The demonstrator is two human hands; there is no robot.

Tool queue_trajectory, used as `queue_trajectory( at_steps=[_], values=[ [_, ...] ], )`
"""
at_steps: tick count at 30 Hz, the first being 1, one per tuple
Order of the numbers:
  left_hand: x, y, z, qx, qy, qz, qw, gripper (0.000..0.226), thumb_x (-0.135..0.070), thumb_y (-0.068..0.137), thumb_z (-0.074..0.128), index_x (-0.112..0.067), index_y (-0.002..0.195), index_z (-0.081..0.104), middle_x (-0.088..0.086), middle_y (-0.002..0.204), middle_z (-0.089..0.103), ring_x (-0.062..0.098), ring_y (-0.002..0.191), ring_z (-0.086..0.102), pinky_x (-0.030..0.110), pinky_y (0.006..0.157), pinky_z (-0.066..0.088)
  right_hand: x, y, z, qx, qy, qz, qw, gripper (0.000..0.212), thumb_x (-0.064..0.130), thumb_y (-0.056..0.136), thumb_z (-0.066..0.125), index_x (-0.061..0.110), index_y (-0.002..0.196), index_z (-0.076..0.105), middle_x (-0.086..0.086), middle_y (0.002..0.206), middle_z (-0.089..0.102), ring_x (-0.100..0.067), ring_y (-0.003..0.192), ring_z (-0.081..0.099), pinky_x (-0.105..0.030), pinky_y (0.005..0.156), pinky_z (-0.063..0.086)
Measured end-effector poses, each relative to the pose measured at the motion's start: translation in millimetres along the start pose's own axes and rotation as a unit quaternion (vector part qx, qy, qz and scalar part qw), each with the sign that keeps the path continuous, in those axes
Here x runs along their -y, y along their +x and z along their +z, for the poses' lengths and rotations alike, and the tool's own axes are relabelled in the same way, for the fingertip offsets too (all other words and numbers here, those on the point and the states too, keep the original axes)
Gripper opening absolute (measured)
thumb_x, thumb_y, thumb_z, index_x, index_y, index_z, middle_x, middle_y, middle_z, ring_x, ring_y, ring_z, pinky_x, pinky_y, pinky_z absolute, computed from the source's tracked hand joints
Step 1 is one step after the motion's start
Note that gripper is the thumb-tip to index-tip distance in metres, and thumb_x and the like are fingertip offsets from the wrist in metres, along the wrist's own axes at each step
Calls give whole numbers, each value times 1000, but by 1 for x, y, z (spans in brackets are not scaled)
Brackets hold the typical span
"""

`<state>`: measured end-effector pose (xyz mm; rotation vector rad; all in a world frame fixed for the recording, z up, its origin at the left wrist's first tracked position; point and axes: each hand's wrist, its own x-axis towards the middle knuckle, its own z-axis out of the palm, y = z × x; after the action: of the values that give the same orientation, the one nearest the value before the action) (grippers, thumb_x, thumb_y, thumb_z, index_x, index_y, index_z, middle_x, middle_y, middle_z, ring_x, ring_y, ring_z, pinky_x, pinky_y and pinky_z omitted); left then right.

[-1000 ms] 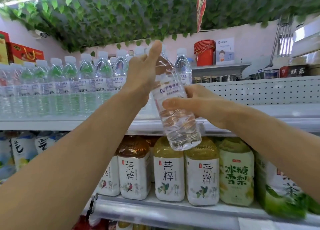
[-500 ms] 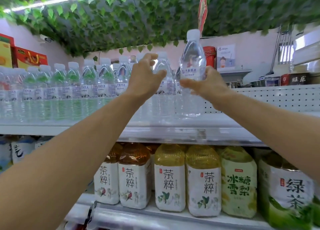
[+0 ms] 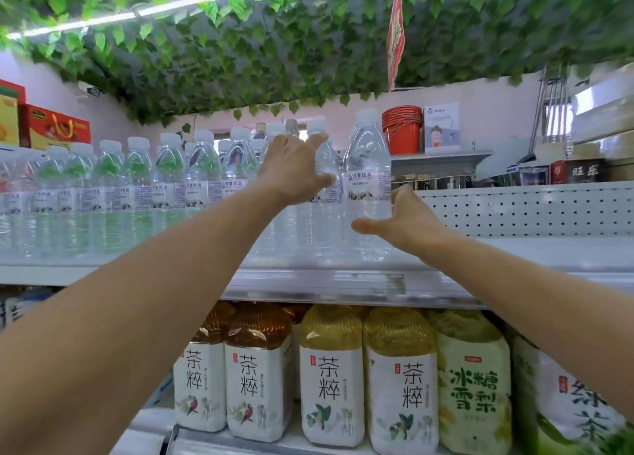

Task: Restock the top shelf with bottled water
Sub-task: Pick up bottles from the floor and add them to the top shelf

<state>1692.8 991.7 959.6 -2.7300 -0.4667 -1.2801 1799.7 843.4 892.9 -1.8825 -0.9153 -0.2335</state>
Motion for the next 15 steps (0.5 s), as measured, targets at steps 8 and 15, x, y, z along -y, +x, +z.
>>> queue_trajectory(
  at_steps=[8, 15],
  values=[
    [8, 0, 2, -35, 0, 17, 999, 75, -40, 83, 75, -28, 147, 38, 13, 145, 47, 30, 138, 33, 41, 113, 25, 4, 2, 8, 1, -24, -18, 1000, 69, 37, 82, 78, 9, 133, 42, 0, 121, 52, -18, 103, 49, -31, 85, 39],
    [10, 2, 4, -37, -22, 5, 999, 77, -38, 81, 77, -29, 147, 39, 13, 143, 48, 30, 138, 33, 42, 113, 29, 3, 11, 16, 19, 11, -8, 1000, 54, 30, 85, 76, 12, 128, 48, -3, 122, 58, -21, 108, 54, -31, 86, 40]
  ],
)
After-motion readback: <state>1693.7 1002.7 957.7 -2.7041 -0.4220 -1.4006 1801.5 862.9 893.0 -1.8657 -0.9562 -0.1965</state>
